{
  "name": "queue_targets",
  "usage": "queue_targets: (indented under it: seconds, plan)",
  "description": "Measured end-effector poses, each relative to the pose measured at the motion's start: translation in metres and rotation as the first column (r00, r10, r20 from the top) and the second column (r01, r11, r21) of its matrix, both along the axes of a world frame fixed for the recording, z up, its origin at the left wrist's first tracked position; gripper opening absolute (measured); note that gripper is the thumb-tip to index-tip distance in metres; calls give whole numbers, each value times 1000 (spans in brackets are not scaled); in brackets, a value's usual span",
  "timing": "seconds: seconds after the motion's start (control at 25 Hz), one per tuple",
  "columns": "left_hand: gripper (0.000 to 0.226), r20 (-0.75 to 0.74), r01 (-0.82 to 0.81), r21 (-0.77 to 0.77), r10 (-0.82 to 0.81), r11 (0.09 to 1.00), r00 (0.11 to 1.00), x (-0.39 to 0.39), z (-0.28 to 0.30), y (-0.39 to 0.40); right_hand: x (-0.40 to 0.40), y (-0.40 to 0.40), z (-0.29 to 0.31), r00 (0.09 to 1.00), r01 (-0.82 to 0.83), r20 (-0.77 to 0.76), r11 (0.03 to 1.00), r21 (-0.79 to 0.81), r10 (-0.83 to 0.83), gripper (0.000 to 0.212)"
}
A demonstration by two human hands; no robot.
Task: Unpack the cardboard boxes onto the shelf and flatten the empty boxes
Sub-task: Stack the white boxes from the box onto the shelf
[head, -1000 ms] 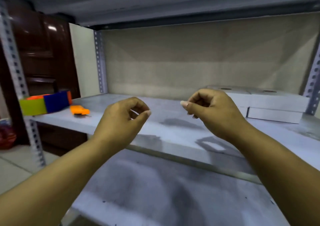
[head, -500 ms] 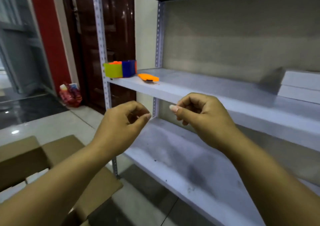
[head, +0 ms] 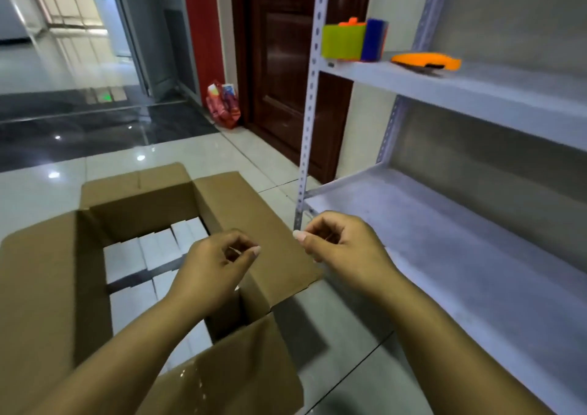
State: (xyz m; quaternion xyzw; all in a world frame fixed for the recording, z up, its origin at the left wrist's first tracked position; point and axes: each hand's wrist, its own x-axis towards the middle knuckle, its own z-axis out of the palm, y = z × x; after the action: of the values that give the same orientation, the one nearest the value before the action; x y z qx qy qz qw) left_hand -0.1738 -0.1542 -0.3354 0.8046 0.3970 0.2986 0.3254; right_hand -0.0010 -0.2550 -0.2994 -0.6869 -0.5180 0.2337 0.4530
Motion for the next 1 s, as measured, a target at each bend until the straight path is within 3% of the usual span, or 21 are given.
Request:
queue_targets:
  seconds: [0.12,0.32,0.56,0.8,1.0]
  plan:
    - [9,-38,-103,-68,101,992,994,-36,-28,16,-24,26,-32,998,-59,-31,992,-112,56,16]
    - [4,-99,-279,-49,273,959,957,-87,-65,41,-62,68,-79,991,-135,-21,958,-253,134,17]
    - [14,-278,-391,204,436,897,856,-146,-102,82,-105,111,-129,962,-200,88,886,-419,258,18]
    - [23,-463,-415,239,479,878,746,-186,-128,120,-137,147,-164,865,-241,245,791,-563,438,19]
    - [23,-466,-415,211,465,885,753,-190,-149,132,-151,169,-193,736,-205,350,683,-701,580,38]
